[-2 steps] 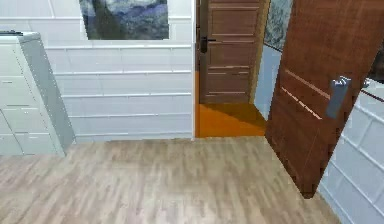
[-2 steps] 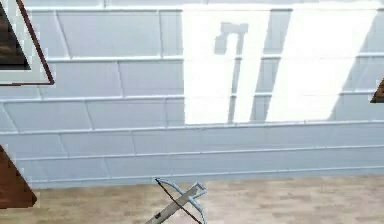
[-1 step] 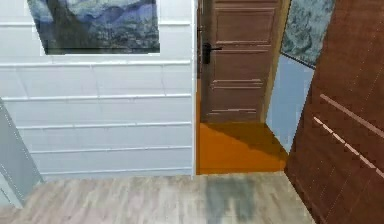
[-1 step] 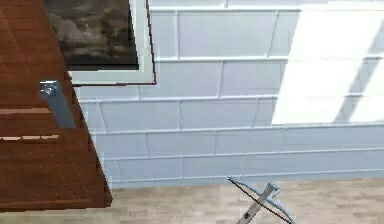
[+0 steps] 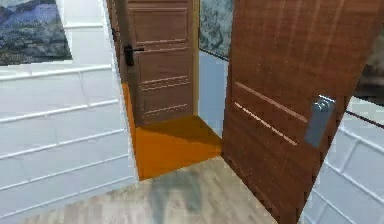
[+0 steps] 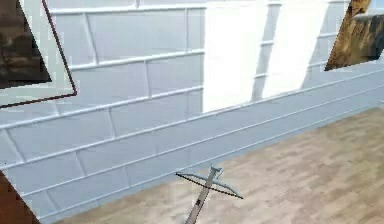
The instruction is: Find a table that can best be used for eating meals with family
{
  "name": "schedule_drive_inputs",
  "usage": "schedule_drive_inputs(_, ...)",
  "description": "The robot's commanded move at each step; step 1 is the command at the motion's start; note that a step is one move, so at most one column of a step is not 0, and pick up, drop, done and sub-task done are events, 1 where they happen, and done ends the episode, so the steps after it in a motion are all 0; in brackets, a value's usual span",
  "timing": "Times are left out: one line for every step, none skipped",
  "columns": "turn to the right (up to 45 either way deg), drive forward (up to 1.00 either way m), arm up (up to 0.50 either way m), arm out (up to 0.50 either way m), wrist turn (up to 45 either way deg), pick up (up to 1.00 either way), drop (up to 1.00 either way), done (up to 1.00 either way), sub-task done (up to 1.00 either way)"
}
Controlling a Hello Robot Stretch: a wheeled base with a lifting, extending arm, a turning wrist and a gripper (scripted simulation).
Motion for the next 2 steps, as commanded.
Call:
schedule_drive_inputs(0.0,1.0,0.0,0.0,0.0,0.0,0.0,0.0,0.0)
schedule_drive_inputs(6.0,0.0,0.0,0.0,0.0,0.0,0.0,0.0,0.0)
